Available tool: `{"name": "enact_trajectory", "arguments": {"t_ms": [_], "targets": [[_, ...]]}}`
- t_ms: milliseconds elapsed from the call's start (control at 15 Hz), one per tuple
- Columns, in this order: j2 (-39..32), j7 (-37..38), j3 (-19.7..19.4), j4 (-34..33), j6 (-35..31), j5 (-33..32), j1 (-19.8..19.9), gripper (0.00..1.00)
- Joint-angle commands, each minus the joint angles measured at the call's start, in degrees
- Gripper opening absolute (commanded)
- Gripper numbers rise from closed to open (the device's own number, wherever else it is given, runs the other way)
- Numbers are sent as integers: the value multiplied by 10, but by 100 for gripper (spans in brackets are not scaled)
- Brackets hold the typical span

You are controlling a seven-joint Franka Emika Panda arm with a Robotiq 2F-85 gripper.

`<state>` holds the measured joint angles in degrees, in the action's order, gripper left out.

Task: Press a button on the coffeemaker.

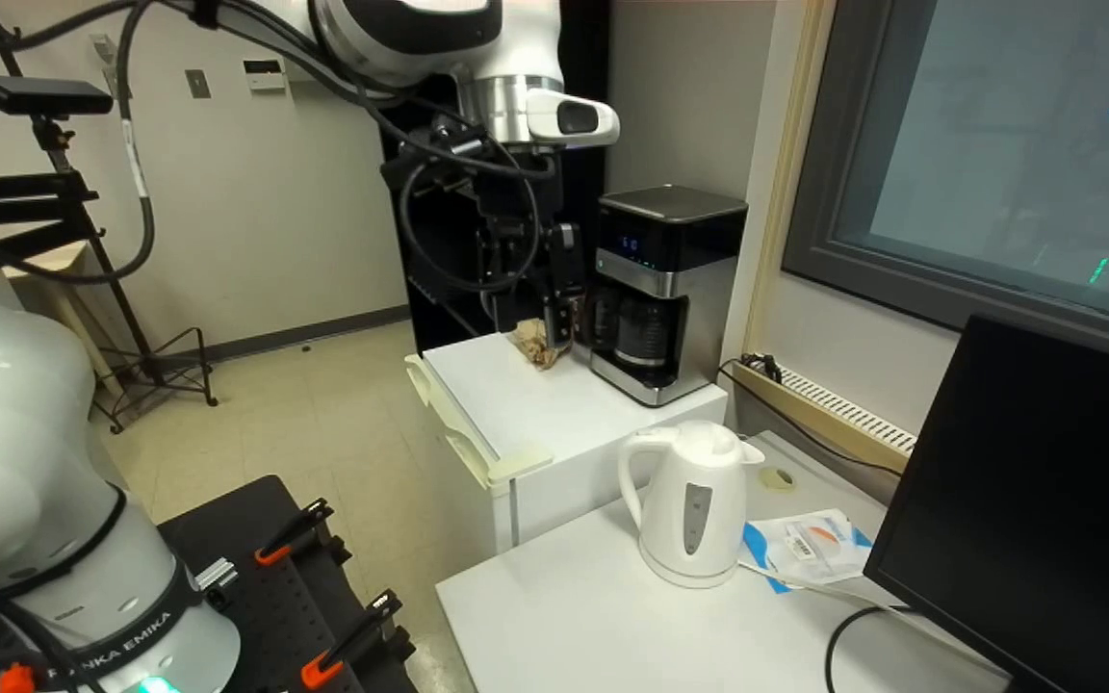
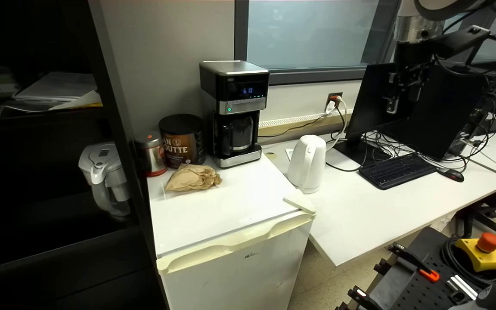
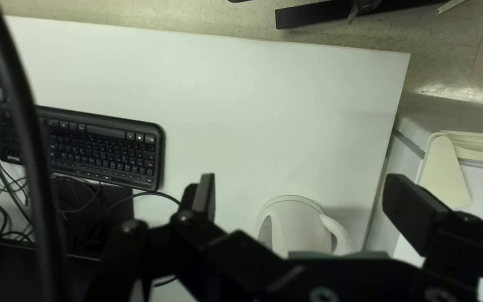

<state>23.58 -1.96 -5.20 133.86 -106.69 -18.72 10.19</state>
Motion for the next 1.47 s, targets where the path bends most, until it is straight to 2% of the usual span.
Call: {"name": "enact_trajectory", "arguments": {"t_ms": [0, 333, 400, 467, 1067, 1200, 1400], "targets": [[-55, -64, -1, -33, -18, -21, -29, 100], [-116, -181, -3, -65, -58, -39, -54, 100], [-128, -203, -3, -72, -66, -43, -57, 75], [-140, -225, 0, -80, -73, -47, -61, 74], [-226, -389, 27, -132, -174, -89, -90, 6], [-244, -426, 34, -142, -204, -95, -93, 0], [-273, -495, 43, -158, -243, -94, -95, 2]]}}
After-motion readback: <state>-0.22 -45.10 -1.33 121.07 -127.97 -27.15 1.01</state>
